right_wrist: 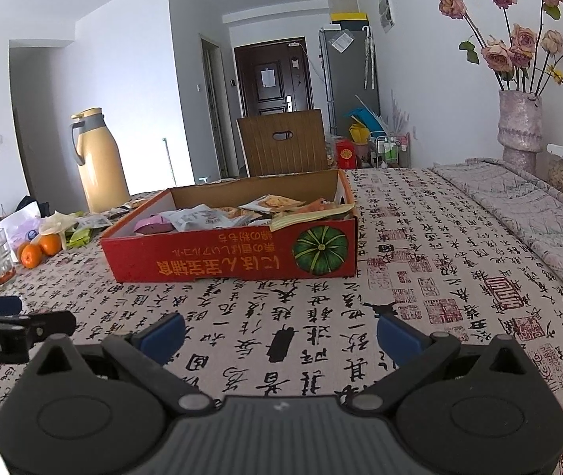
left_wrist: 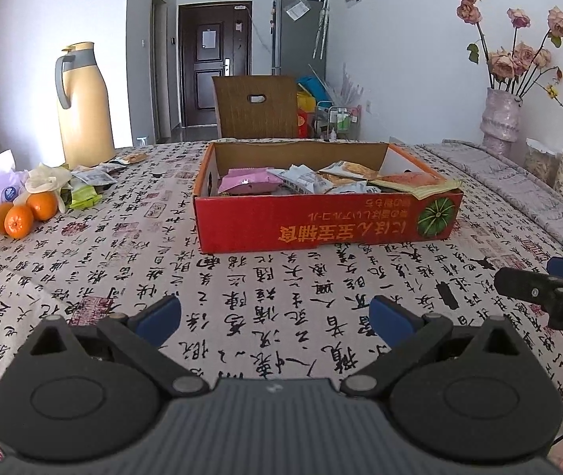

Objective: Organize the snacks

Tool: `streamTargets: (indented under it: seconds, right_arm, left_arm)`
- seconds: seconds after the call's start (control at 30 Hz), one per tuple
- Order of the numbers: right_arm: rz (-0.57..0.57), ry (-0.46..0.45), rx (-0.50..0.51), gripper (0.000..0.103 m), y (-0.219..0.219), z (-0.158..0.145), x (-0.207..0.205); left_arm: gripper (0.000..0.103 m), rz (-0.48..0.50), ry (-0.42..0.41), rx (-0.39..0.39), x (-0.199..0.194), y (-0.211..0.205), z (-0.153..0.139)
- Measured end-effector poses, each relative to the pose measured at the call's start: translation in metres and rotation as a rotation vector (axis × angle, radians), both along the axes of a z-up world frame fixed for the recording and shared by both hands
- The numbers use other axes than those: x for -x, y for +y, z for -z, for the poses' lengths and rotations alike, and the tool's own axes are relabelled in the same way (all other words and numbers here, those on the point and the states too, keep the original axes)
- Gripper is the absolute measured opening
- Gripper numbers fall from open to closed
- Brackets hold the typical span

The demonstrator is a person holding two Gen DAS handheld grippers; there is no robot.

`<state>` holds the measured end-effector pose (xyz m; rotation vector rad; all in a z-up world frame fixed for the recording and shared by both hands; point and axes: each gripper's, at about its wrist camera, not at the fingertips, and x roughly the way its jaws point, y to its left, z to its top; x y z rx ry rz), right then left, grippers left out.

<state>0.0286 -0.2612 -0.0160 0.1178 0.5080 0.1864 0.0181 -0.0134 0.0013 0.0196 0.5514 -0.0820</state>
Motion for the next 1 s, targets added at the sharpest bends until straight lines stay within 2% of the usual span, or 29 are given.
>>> streamTargets:
  seconds: [1.0]
  right_arm:
    - [-0.007,0.0,0.007,0.103,0.0031,0.0016,-0.0002]
  left_arm:
    - [0.103,0.01,0.0,0.003,0.003,-0.0013,0.0008]
